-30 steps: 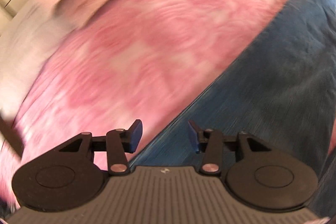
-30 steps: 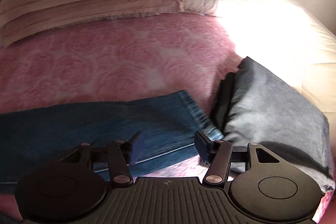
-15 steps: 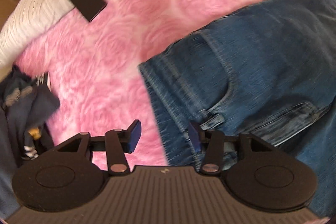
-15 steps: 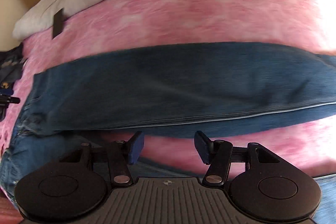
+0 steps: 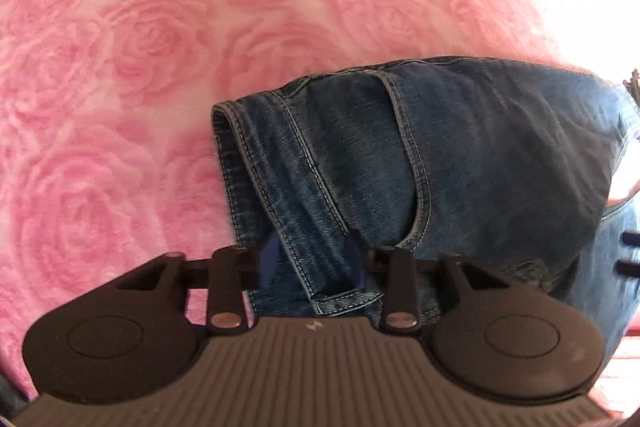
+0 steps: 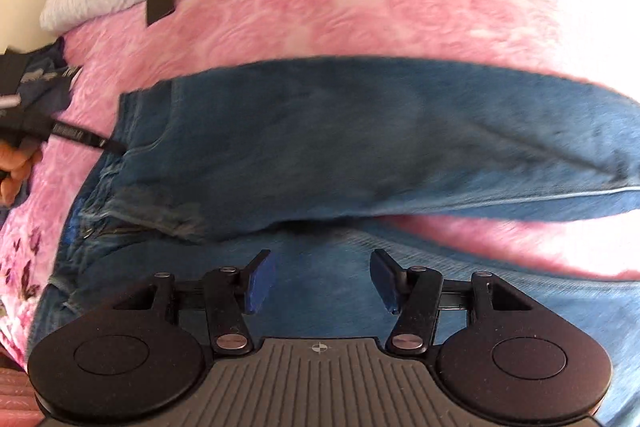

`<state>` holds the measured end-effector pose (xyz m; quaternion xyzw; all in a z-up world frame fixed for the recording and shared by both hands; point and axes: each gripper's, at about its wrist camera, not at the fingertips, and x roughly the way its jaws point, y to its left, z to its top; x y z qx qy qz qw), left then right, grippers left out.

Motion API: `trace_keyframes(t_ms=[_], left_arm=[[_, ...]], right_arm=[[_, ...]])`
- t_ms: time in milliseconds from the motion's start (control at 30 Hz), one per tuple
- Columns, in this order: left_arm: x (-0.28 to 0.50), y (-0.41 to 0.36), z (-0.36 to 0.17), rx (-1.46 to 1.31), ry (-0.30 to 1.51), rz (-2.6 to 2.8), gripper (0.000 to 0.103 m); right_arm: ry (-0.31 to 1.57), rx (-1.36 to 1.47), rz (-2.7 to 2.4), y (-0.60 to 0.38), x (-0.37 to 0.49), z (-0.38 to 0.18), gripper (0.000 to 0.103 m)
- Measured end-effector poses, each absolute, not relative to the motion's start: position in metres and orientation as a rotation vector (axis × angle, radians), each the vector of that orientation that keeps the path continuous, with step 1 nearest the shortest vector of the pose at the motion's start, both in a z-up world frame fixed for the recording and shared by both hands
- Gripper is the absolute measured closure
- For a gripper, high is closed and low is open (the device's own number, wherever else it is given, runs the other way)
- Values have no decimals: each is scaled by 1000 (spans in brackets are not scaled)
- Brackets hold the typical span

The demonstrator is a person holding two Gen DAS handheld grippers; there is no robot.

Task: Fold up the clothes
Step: 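Grasp the jeans waistband with the left gripper and smooth the legs with the right gripper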

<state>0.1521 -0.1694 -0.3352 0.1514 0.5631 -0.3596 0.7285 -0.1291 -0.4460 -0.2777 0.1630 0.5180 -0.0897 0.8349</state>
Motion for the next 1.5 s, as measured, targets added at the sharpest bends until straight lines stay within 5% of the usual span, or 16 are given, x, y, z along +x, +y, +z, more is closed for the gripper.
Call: trace_keyframes(t_ms=[33,300,367,433,500,633,1133,1167,1200,1267,1500], left_arm=[[153,-169,-333,339,1231,-802,103],[186,-130,-319,256,1164,-708,103],[177,-121,-317,212,1210,-743,99],[161,-118,-318,163,1279,-789,80],[140,-121,-324,152,1322,-828,73],[111,-132,-341,184,1353,-848,68],[68,-100,-341,27,1510,-826,67],[66,-101,-343,18,1512,-828,69],[64,-101,-343,12,1504,-825,88],[60,-96,-339,6,1462,-809,98],[48,-80,-328,-17,1318,-751,99]], right_arm=[[1100,340,-176,-437,-126,-278,46],[1106,320,-28,-375,-105,-283,46],[1104,316,15,-362,-103,-285,46],[1106,289,53,-350,-100,-288,46],[1103,215,89,-337,-96,-290,46],[1085,71,153,-317,-84,-295,46],[1136,206,103,-323,-85,-313,46],[1136,204,106,-322,-86,-314,46],[1134,199,107,-320,-86,-314,46],[1132,198,105,-318,-84,-316,46],[1130,238,154,-301,-66,-329,46]])
